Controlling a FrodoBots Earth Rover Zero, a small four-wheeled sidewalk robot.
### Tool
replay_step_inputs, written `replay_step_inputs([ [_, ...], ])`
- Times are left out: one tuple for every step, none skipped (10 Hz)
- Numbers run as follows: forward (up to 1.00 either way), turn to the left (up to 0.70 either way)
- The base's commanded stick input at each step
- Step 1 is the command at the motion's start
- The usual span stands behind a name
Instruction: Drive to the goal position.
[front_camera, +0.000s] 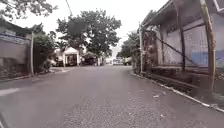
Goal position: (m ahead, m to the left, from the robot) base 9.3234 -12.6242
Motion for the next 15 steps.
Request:
replay_step_inputs([
  [0.7, 0.0],
  [0.7, 0.0],
  [0.7, 0.0],
  [0.7, 0.0],
  [0.7, 0.0],
  [0.7, 0.0],
  [0.7, 0.0],
  [0.7, 0.0],
  [0.7, 0.0],
  [0.7, 0.0],
  [0.7, 0.0],
  [0.7, 0.0],
  [0.7, 0.0],
  [0.7, 0.0],
  [0.7, 0.0],
])
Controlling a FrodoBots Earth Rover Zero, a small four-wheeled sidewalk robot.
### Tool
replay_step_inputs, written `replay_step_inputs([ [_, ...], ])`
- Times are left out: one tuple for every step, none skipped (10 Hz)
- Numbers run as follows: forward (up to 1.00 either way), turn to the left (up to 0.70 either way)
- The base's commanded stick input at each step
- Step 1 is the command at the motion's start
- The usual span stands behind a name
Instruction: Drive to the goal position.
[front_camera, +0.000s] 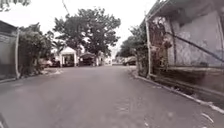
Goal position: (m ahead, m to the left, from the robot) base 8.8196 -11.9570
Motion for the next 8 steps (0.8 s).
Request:
replay_step_inputs([
  [0.7, 0.0],
  [0.7, 0.0],
  [0.7, 0.0],
  [0.7, 0.0],
  [0.7, 0.0],
  [0.7, 0.0],
  [0.7, 0.0],
  [0.7, 0.0],
])
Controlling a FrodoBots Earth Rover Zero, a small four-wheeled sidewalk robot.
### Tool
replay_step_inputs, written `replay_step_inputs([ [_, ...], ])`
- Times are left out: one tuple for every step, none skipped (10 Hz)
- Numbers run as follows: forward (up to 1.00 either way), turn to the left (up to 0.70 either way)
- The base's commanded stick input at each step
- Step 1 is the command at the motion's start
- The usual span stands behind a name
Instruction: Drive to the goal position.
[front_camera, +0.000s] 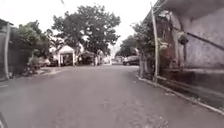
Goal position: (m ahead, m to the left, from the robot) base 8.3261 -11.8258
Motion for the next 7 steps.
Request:
replay_step_inputs([
  [0.7, 0.0],
  [0.7, 0.0],
  [0.7, 0.0],
  [0.7, 0.0],
  [0.7, 0.0],
  [0.7, 0.0],
  [0.7, 0.0],
])
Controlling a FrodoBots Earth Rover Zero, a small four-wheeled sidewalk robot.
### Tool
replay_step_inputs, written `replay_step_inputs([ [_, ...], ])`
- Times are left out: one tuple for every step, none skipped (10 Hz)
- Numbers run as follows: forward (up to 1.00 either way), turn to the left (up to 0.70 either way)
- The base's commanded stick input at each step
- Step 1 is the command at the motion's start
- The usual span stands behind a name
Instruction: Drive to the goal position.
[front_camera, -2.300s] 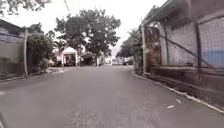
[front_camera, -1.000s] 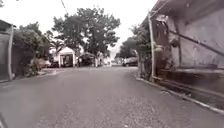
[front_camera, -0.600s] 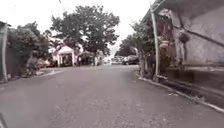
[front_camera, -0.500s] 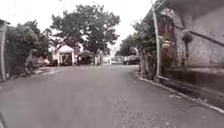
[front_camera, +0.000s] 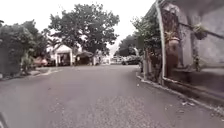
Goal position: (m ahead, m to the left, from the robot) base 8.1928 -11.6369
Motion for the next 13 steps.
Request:
replay_step_inputs([
  [0.7, 0.0],
  [0.7, 0.0],
  [0.7, 0.0],
  [0.7, 0.0],
  [0.7, 0.0],
  [0.7, 0.0],
  [0.7, 0.0],
  [0.7, 0.0],
  [0.7, 0.0],
  [0.7, 0.0],
  [0.7, 0.0],
  [0.7, 0.0],
  [0.7, 0.0],
])
